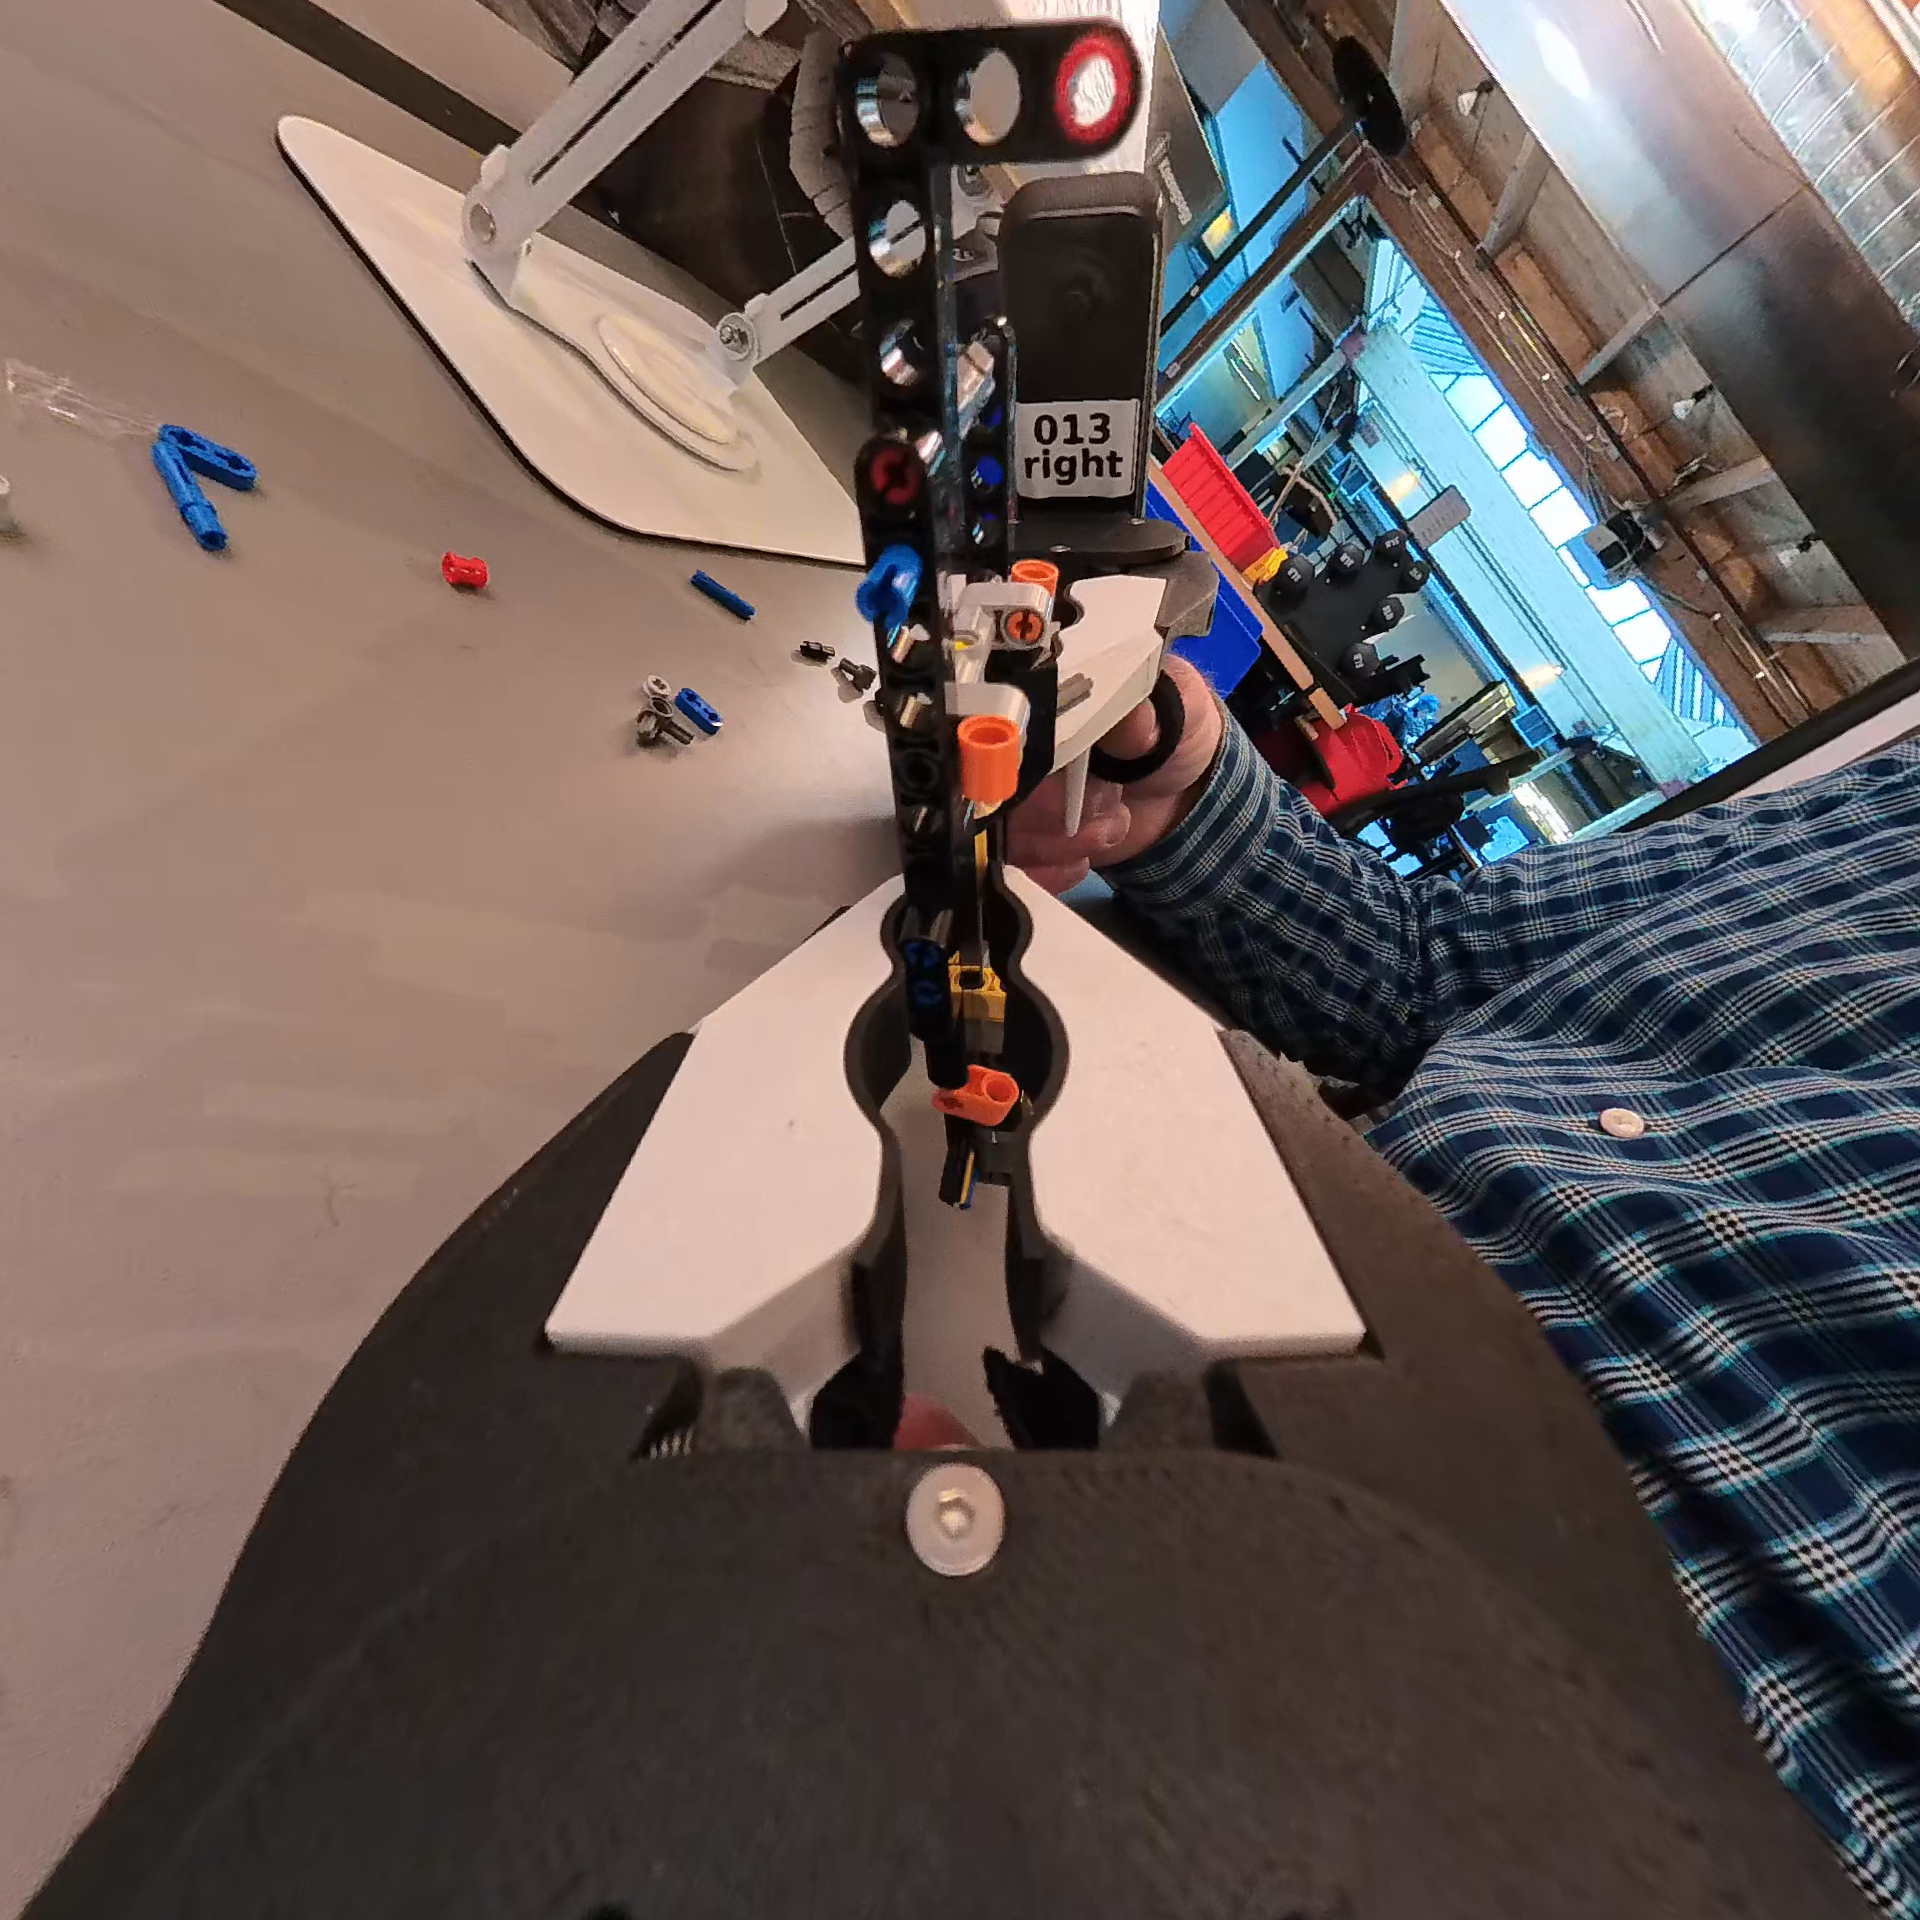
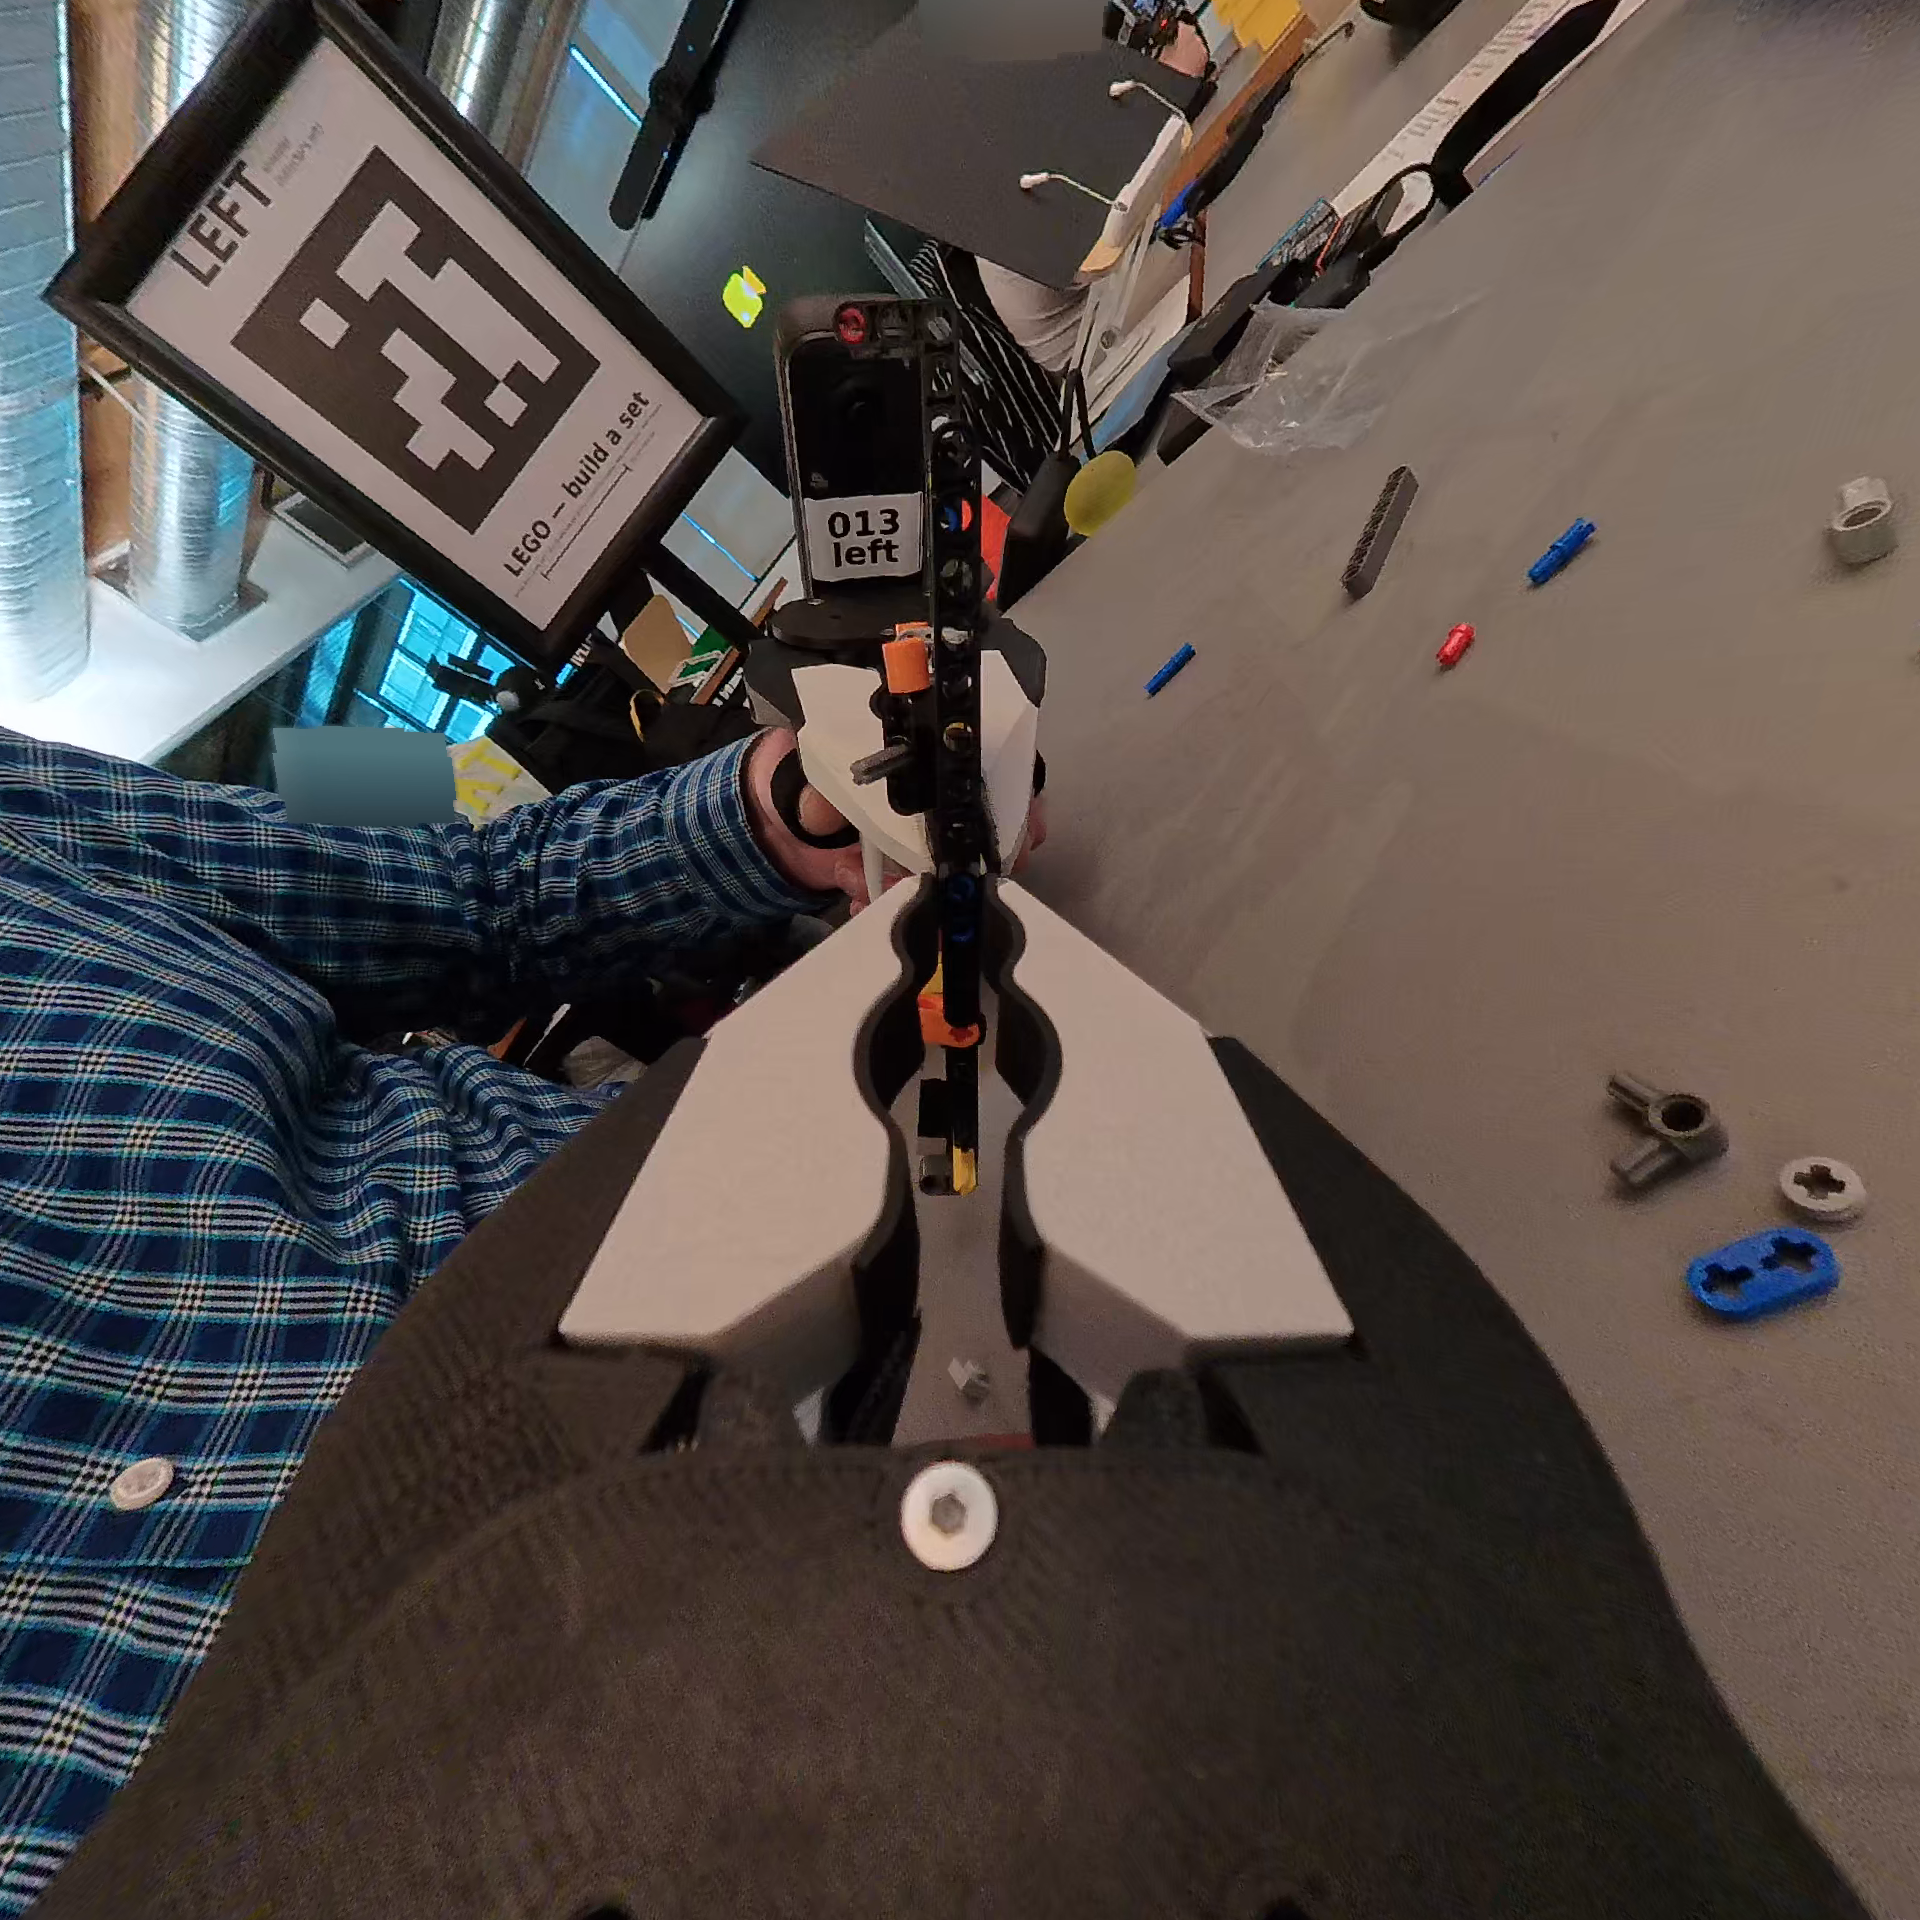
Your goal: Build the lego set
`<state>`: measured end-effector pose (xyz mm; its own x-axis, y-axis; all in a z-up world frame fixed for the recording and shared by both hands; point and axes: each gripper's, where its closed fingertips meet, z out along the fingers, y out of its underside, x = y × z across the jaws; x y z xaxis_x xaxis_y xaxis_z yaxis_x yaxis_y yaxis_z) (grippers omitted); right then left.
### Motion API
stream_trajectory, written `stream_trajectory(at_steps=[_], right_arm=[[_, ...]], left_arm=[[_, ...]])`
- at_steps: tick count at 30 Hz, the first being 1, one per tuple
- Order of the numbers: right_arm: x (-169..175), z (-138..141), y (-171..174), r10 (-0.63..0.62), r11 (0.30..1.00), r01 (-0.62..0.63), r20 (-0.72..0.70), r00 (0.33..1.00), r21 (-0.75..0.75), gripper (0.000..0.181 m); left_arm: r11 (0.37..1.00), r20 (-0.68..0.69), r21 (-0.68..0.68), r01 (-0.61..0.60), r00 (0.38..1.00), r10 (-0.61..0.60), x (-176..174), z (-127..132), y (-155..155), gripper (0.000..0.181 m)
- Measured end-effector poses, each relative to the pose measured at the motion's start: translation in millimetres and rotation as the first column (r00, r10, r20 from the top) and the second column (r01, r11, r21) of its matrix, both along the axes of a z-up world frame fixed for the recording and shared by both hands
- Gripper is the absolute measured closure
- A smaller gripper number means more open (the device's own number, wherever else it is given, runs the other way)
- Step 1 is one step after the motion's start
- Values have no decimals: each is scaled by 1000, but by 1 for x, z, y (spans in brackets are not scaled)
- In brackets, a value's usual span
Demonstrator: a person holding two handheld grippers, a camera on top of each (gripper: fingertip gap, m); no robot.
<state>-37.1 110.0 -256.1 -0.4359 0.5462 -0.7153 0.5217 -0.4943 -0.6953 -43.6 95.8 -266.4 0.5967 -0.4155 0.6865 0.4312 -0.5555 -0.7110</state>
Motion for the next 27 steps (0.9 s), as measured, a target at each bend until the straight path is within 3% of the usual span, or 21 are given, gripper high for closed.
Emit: stream_trajectory(at_steps=[27], right_arm=[[1, 1, 0, 1, 1000, -1, 4, 1000, 28, 176]], left_arm=[[999, -42, 7, 43, 998, -42, 5, 2, -1, 175]])
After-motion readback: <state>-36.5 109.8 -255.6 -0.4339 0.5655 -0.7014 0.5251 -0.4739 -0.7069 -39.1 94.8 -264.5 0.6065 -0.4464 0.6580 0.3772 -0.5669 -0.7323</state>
